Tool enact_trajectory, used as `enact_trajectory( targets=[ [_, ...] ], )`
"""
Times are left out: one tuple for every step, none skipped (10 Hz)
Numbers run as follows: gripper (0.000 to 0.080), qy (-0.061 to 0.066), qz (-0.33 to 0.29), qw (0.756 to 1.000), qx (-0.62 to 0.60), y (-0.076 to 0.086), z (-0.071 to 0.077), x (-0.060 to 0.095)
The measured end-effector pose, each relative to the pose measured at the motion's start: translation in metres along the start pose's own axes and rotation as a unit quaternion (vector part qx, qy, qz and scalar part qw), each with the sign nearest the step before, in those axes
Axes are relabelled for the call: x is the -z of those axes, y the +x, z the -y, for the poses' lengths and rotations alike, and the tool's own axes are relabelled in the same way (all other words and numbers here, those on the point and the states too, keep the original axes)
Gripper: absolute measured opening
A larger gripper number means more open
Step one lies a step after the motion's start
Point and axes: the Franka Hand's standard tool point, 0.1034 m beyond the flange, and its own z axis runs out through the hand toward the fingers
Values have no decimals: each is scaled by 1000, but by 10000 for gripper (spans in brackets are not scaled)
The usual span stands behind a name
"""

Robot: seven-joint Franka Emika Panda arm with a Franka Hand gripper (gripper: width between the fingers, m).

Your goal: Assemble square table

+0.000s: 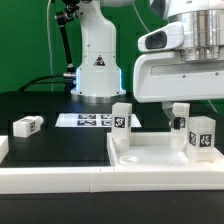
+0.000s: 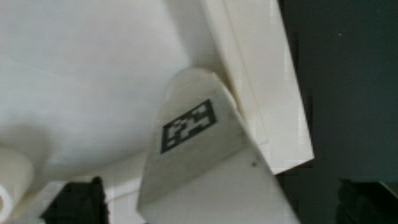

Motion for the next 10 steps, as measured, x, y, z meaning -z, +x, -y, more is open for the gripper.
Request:
enact_trajectory(
  targets=[
    [649,-3,-1,999,38,1,-1,0],
    [649,-8,-2,998,64,1,0,1],
    [649,-16,-3,995,93,1,0,1],
    [649,-22,-3,991,129,1,-1,1],
    [649,-22,-3,989,148,3,-4,1],
    [560,-22,-3,989,148,3,-4,1],
    [424,-22,-3,989,147,3,-4,1],
    [424,-22,-3,989,144,3,-4,1],
    [288,-22,-3,991,134,3,-4,1],
    [289,-22,-3,991,134,3,-5,1]
  ],
)
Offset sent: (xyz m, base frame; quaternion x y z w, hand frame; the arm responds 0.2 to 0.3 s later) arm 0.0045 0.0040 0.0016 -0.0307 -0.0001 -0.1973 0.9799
